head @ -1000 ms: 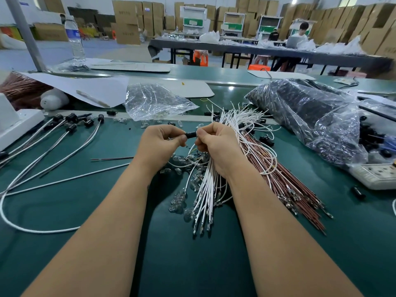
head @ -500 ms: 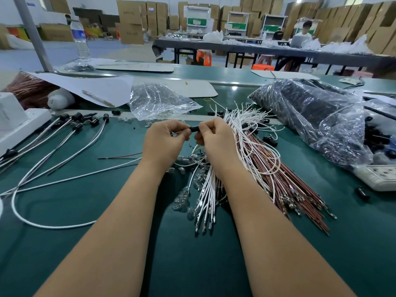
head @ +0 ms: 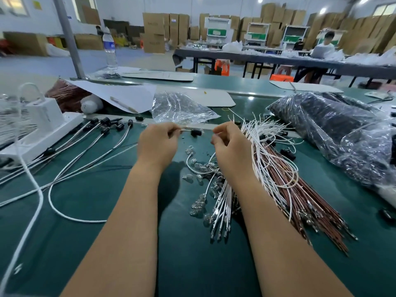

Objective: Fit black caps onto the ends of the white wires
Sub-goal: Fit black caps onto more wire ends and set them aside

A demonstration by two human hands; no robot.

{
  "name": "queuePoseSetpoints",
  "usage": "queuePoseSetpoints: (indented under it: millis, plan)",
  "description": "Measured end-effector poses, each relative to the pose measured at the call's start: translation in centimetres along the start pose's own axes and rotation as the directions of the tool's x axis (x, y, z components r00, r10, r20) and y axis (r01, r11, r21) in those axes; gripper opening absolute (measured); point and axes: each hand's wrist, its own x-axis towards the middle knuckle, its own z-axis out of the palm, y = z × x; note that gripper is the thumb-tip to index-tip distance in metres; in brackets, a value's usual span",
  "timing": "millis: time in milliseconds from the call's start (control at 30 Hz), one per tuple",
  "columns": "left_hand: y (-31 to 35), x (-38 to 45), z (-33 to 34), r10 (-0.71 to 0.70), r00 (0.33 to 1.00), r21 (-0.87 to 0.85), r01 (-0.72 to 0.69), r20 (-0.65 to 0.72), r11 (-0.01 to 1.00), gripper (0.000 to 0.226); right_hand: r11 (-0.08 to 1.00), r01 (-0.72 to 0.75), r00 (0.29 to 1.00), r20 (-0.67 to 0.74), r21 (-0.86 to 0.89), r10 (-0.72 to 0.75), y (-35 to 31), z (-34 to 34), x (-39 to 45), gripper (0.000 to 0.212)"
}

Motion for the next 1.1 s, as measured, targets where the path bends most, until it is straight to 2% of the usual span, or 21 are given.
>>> queuePoseSetpoints:
  millis: [67,100,133,200,267,300,367,433,467,567,667,933,1000,1100]
  plan:
    - [-0.9,0.0,-1.0,-0.074,0.959,0.222,0.137,-0.272,0.965,0.021,0.995,0.005,1.0,-0.001,-0.102,-0.006,0.1,-0.1,0.0,0.013]
    - [-1.3,0.0,-1.4,-0.127,0.92,0.261,0.235,-0.37,0.936,0.025,0.985,0.003,1.0,-0.026,-0.173,-0.007,0.2,-0.3,0.1,0.014]
    - [-1.7,0.0,-1.7,-0.176,0.886,0.265,0.31,-0.428,0.913,0.031,0.967,-0.005,0.998,-0.066,-0.256,-0.012,0.2,-0.6,0.3,0.014]
    - [-1.8,0.1,-2.0,-0.229,0.859,0.245,0.369,-0.457,0.896,0.046,0.905,-0.052,0.984,-0.178,-0.422,-0.027,0.6,-1.4,0.7,0.015]
    - [-1.2,0.2,-1.5,-0.205,0.886,0.259,0.331,-0.416,0.908,0.053,0.817,-0.142,0.969,-0.246,-0.559,0.001,1.2,-2.4,1.1,0.015]
    - [-0.7,0.2,-1.0,-0.177,0.912,0.275,0.289,-0.37,0.917,0.053,0.763,-0.186,0.971,-0.233,-0.619,0.047,1.5,-2.8,1.2,0.017]
    - [0.4,0.0,0.3,-0.116,0.963,0.301,0.188,-0.244,0.935,0.046,0.616,-0.237,0.97,-0.149,-0.751,0.191,1.9,-3.2,1.2,0.032]
    - [1.3,-0.2,1.8,-0.062,0.994,0.3,0.085,-0.085,0.95,0.039,0.508,-0.208,0.96,-0.073,-0.836,0.272,2.0,-3.1,1.1,0.043]
    - [1.7,-0.3,2.5,-0.037,0.999,0.295,0.035,0.001,0.955,0.038,0.492,-0.189,0.96,-0.055,-0.85,0.274,1.9,-2.9,1.1,0.04]
    - [2.3,-0.7,4.1,0.019,0.973,0.242,-0.076,0.229,0.967,0.033,0.504,-0.158,0.971,-0.042,-0.849,0.233,1.5,-2.6,1.1,0.014]
    - [2.3,-1.0,4.9,0.03,0.936,0.197,-0.105,0.351,0.975,0.027,0.513,-0.146,0.971,-0.023,-0.846,0.238,1.0,-2.5,1.0,0.032]
    - [1.8,-1.0,5.1,0.029,0.945,0.083,-0.059,0.326,0.995,0.021,0.548,-0.131,0.969,0.01,-0.826,0.246,0.8,-2.8,0.9,0.023]
    - [1.9,-1.0,5.0,0.014,0.947,0.065,-0.037,0.32,0.997,0.023,0.557,-0.15,0.965,0.0,-0.817,0.261,0.8,-2.8,1.0,0.013]
    - [1.7,-0.7,4.6,-0.035,0.964,0.184,-0.014,0.262,0.983,0.023,0.538,-0.147,0.964,0.002,-0.83,0.267,0.7,-2.6,0.9,0.013]
